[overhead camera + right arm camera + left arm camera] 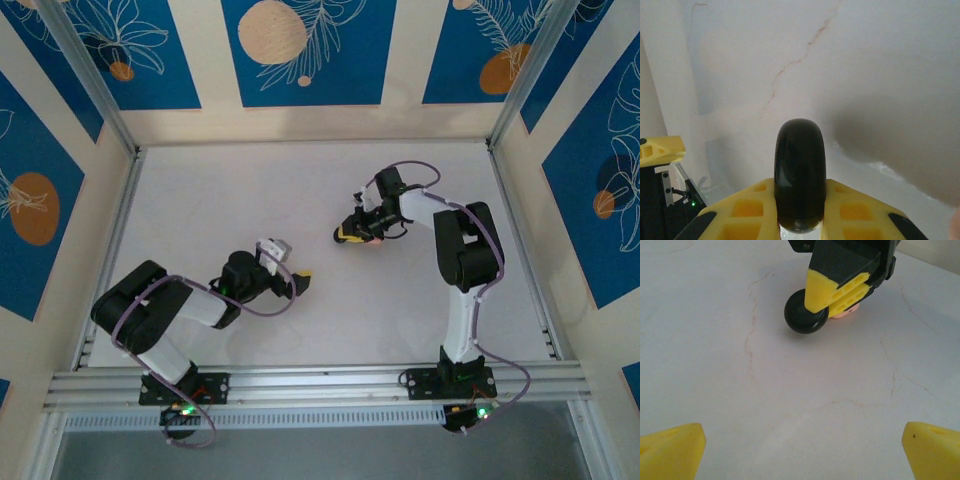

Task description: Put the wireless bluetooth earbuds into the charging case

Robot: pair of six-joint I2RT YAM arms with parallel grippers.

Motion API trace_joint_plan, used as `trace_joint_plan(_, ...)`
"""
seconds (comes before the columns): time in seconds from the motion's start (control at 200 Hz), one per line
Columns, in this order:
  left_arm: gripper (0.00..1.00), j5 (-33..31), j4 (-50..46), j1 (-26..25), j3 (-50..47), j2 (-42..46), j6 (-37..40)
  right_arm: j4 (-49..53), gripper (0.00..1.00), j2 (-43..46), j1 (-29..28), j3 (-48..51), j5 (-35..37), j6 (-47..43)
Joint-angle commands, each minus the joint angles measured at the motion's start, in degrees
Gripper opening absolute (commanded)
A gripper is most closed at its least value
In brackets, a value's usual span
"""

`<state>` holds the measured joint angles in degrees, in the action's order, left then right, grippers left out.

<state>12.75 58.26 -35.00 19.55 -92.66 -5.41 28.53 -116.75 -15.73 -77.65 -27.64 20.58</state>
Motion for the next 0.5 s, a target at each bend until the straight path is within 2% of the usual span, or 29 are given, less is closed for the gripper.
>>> trace_joint_plan(0.0,1.0,-0.62,-1.69,-0.33,1.19,0.48,1.34,2.13,0.2,-1.5,0.34,-1.68,0.13,1.0)
trace_joint_plan(0.27,0.99,-1.54,-9.03,-0.33,3.58,4.06,2.16,4.4,0.31,0.18,0.46,-1.89,2.92,0.96)
trace_joint_plan(0.495,0.99,-6.42,-27.1,-0.24,8.66,13.97,4.74,7.09,0.37,5.01,0.22,-1.68,6.56,0.72)
